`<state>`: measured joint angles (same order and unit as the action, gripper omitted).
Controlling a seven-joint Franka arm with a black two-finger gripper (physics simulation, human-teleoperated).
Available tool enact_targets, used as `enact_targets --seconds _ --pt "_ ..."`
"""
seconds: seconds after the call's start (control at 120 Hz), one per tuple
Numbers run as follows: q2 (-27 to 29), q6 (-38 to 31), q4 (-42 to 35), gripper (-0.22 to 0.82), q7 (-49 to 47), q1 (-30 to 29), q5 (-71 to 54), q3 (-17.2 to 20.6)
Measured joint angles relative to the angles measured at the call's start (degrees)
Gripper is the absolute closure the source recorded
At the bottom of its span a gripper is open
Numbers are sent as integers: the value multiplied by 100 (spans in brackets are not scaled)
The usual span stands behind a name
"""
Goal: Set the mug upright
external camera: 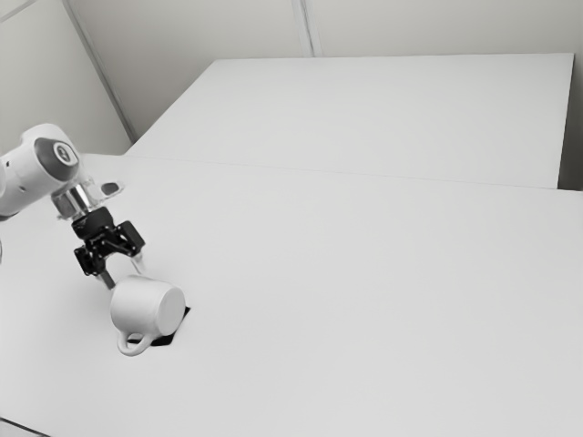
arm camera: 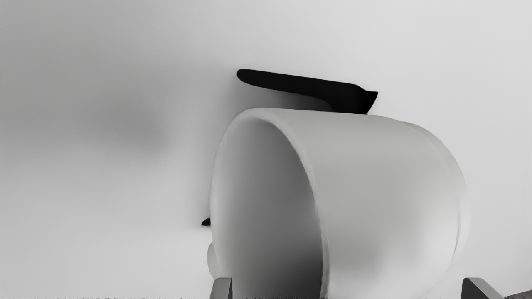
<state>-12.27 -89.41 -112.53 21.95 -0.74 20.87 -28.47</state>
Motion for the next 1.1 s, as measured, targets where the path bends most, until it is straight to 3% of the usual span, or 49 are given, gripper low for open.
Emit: enact_targets --seconds 0.25,0.675,0.733,0.892,1.1 --pt "-254 435 -137 0 130 109 674 -737" --pt "-346 888 -328 0 93 217 1481 -810" --pt "-344 934 -349 8 75 217 1567 -815" --pt "-349 997 -489 43 34 222 1660 -866" --pt "-317 985 -509 62 1 355 1659 -860"
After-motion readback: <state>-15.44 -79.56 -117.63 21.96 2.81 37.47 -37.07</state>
